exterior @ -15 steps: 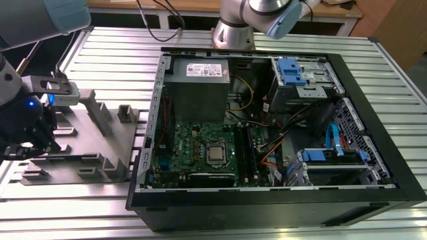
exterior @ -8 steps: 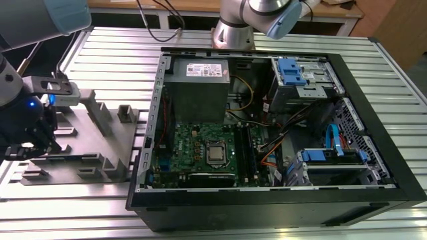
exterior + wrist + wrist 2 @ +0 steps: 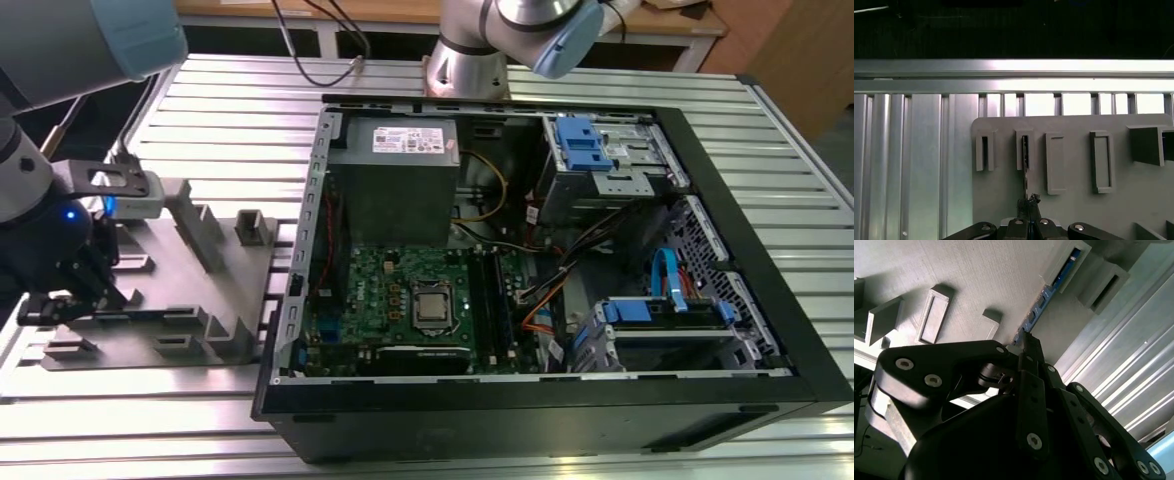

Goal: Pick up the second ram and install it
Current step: 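Pick up the second ram and move it above second insertion slot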

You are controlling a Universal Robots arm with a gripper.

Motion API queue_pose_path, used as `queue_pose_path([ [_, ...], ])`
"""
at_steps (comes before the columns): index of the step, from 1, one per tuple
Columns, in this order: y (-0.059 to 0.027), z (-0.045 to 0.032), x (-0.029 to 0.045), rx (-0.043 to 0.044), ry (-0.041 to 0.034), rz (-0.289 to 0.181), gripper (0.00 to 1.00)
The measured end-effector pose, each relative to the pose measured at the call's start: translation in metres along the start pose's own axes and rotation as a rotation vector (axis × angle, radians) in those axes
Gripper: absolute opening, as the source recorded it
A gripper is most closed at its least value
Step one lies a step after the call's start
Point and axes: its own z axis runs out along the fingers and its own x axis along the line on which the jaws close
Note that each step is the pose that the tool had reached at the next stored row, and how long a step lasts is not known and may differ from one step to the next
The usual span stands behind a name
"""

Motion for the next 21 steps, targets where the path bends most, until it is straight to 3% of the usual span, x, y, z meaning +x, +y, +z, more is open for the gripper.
queue_pose_path([
  [13, -0.0001, 0.0024, 0.0000, 0.0000, 0.0000, 0.000, 0.08],
  [16, -0.0001, 0.0025, 0.0000, 0.0001, 0.0000, 0.000, 0.26],
  [21, -0.0001, 0.0027, 0.0000, 0.0000, 0.0000, 0.000, 0.39],
])
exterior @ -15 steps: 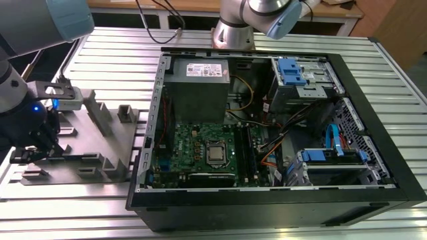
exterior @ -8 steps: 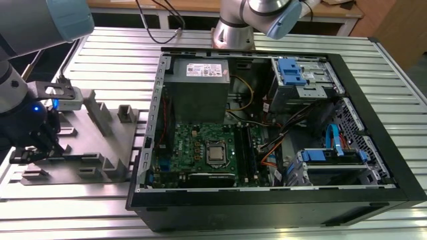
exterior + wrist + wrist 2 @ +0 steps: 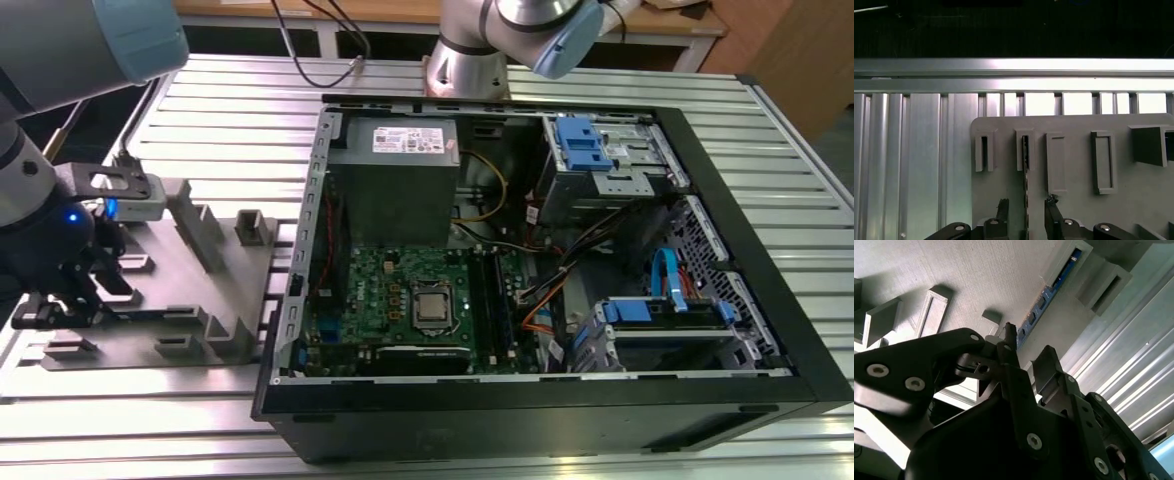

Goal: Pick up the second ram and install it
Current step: 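Pick up the second ram and move it above second insertion slot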

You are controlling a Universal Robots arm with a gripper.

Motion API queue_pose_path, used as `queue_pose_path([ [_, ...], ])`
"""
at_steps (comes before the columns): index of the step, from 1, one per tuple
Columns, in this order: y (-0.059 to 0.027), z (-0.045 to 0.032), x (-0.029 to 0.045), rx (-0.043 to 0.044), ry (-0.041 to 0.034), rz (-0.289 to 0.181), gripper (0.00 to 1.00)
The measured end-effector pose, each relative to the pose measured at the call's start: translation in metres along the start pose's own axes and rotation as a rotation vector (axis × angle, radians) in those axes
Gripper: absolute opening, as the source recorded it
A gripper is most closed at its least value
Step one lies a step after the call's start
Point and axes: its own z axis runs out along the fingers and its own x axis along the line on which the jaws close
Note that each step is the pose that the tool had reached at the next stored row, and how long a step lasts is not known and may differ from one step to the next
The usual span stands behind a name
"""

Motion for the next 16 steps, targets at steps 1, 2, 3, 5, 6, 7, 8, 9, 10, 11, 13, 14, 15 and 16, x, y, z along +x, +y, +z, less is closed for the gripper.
queue_pose_path([
  [1, -0.0001, 0.0006, 0.0000, 0.0003, -0.0003, -0.001, 0.39],
  [2, -0.0001, 0.0014, 0.0000, 0.0004, -0.0003, -0.004, 0.39],
  [3, -0.0001, 0.0021, 0.0000, 0.0000, 0.0002, -0.009, 0.39],
  [5, 0.0005, 0.0037, 0.0001, -0.0004, 0.0011, -0.025, 0.39],
  [6, 0.0010, 0.0045, 0.0001, -0.0006, 0.0015, -0.033, 0.39],
  [7, 0.0014, 0.0053, 0.0001, -0.0007, 0.0018, -0.041, 0.39],
  [8, 0.0017, 0.0062, 0.0002, -0.0008, 0.0021, -0.048, 0.39],
  [9, 0.0018, 0.0072, 0.0002, -0.0009, 0.0024, -0.055, 0.39],
  [10, 0.0019, 0.0082, 0.0002, -0.0010, 0.0027, -0.061, 0.39],
  [11, 0.0020, 0.0094, 0.0002, -0.0012, 0.0030, -0.066, 0.39],
  [13, 0.0018, 0.0113, 0.0002, -0.0014, 0.0035, -0.076, 0.39],
  [14, 0.0018, 0.0122, 0.0002, -0.0016, 0.0041, -0.080, 0.39],
  [15, 0.0018, 0.0130, 0.0002, -0.0019, 0.0049, -0.084, 0.39],
  [16, 0.0018, 0.0137, 0.0003, -0.0020, 0.0057, -0.086, 0.39],
])
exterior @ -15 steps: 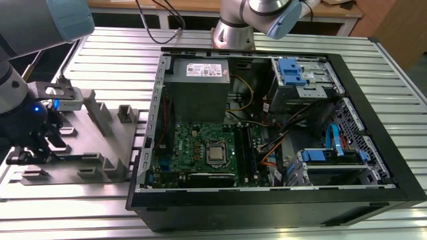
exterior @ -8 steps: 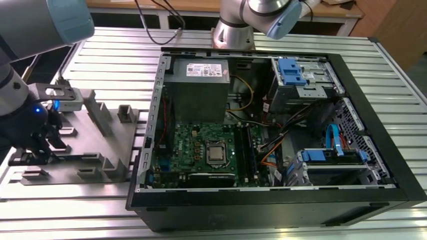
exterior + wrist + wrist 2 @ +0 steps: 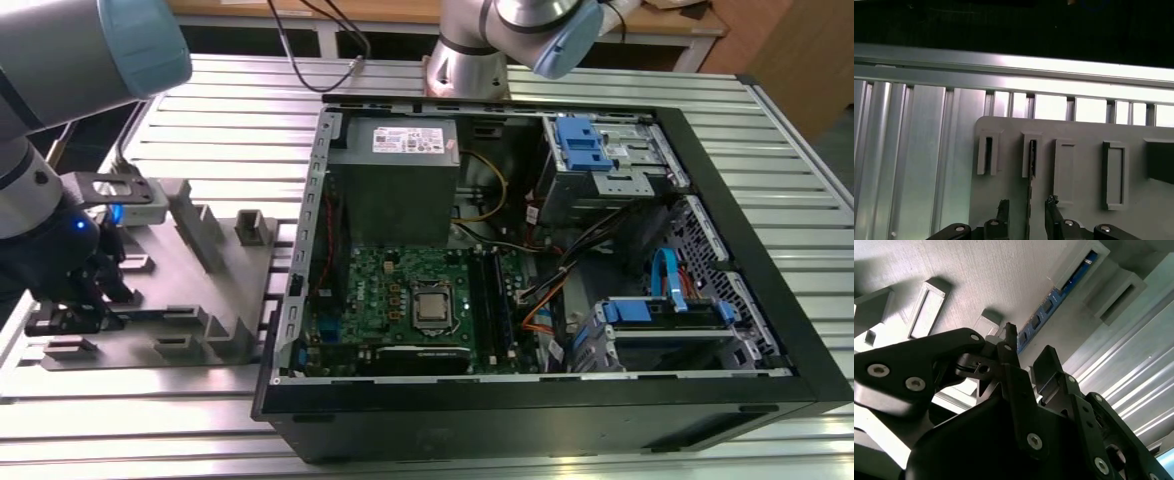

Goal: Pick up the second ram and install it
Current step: 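Pick up the second ram and move it above second insertion slot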

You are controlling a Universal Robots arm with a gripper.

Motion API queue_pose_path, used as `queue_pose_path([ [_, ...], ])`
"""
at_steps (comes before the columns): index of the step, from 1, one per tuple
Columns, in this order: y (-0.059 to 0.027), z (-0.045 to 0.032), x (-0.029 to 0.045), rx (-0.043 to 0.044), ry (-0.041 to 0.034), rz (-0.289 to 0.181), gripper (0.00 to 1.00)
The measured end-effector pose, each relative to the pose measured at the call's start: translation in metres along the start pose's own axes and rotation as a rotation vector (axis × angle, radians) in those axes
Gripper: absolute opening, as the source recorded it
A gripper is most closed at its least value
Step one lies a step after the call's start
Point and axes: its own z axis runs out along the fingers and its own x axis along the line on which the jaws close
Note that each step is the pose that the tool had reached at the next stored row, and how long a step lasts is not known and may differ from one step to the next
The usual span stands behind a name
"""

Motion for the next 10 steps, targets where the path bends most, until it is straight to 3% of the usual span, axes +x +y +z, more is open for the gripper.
queue_pose_path([
  [8, -0.0001, 0.0013, 0.0000, -0.0002, 0.0014, -0.004, 0.39],
  [10, 0.0000, 0.0013, 0.0000, -0.0002, 0.0014, -0.004, 0.31],
])
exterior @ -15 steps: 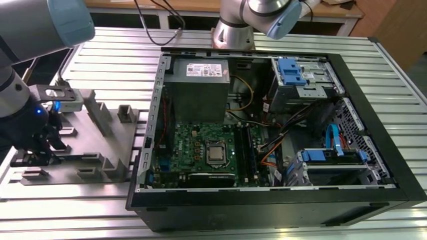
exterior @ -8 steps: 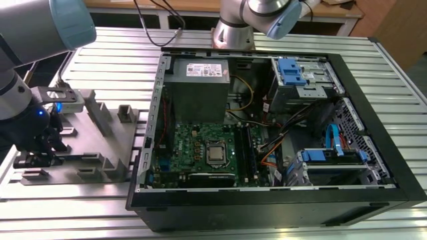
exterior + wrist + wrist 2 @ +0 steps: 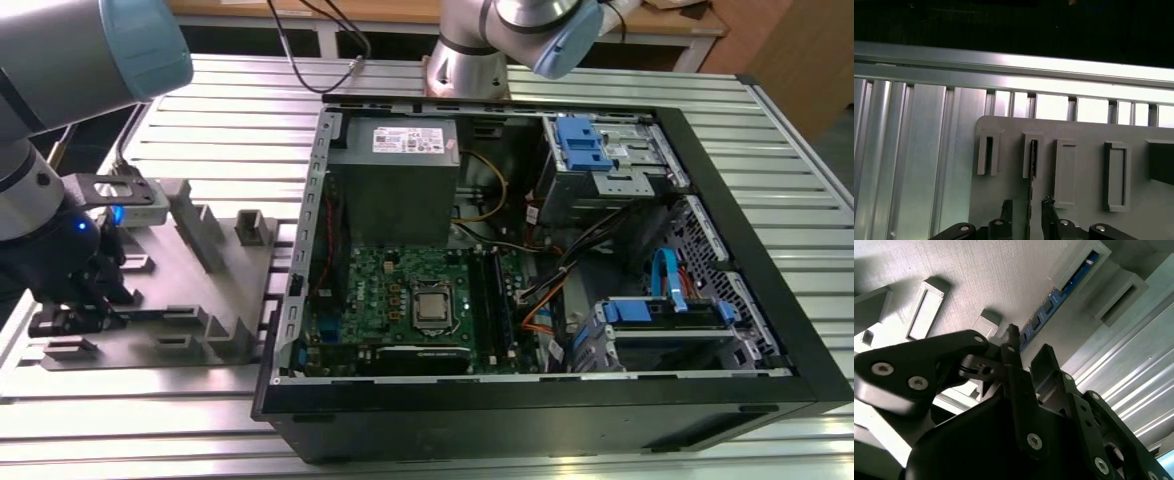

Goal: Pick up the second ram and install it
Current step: 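Pick up the second ram and move it above second insertion slot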

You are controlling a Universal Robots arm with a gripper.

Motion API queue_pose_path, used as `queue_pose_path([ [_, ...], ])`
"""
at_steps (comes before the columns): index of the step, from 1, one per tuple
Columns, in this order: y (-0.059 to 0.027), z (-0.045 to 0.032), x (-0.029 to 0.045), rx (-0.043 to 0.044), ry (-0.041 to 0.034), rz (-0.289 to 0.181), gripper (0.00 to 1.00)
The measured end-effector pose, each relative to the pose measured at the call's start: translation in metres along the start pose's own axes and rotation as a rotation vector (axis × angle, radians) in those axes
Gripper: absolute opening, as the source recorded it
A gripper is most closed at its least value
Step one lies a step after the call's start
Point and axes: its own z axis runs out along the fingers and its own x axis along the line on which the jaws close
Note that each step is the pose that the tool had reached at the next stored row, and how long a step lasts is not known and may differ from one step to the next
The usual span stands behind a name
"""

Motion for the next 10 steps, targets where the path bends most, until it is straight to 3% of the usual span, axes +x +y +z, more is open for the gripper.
queue_pose_path([
  [5, 0.0000, 0.0001, 0.0000, 0.0000, 0.0000, 0.000, 0.19],
  [6, 0.0000, 0.0001, 0.0000, 0.0000, 0.0000, 0.000, 0.12],
  [10, 0.0000, 0.0001, 0.0000, 0.0000, 0.0000, 0.000, 0.12],
])
